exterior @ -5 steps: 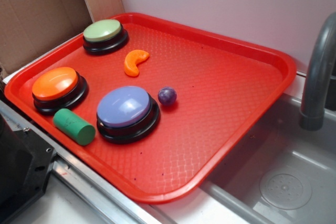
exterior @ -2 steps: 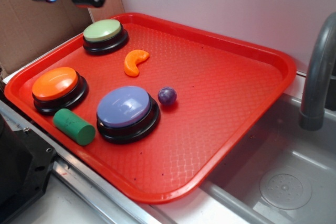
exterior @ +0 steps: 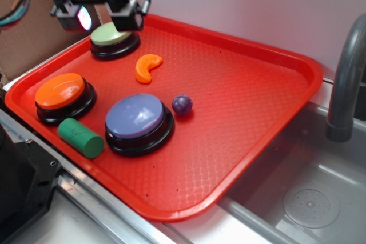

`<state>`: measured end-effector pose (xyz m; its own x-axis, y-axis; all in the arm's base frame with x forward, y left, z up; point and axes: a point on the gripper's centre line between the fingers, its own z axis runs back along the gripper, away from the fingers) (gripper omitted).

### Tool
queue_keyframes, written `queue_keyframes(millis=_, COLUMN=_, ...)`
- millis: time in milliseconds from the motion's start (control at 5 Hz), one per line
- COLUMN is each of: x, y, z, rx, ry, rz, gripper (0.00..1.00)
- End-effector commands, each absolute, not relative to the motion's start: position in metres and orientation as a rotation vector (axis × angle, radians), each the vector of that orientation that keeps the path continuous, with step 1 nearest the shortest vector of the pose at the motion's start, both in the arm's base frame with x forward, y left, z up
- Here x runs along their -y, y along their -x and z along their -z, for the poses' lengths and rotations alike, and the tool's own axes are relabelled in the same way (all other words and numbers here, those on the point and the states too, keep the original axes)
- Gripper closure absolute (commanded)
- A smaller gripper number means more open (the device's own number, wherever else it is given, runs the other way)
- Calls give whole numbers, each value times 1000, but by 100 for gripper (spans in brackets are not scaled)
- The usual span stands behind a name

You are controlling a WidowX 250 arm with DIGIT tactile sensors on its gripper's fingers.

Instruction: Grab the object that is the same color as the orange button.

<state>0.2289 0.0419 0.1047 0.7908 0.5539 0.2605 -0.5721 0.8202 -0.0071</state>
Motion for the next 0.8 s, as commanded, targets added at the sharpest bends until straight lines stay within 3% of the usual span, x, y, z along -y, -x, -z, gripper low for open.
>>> queue_keyframes(millis=0, x=-62, y=-251, z=-75, rx=349, ry=-80, rz=-680, gripper=0)
queue_keyframes(millis=200, x=-64, y=-259, z=-58, rx=360, ry=-32, rz=-654, gripper=0)
queue_keyframes(millis=600, x=-67, y=-269, z=-35, rx=336, ry=-78, rz=-654, gripper=0)
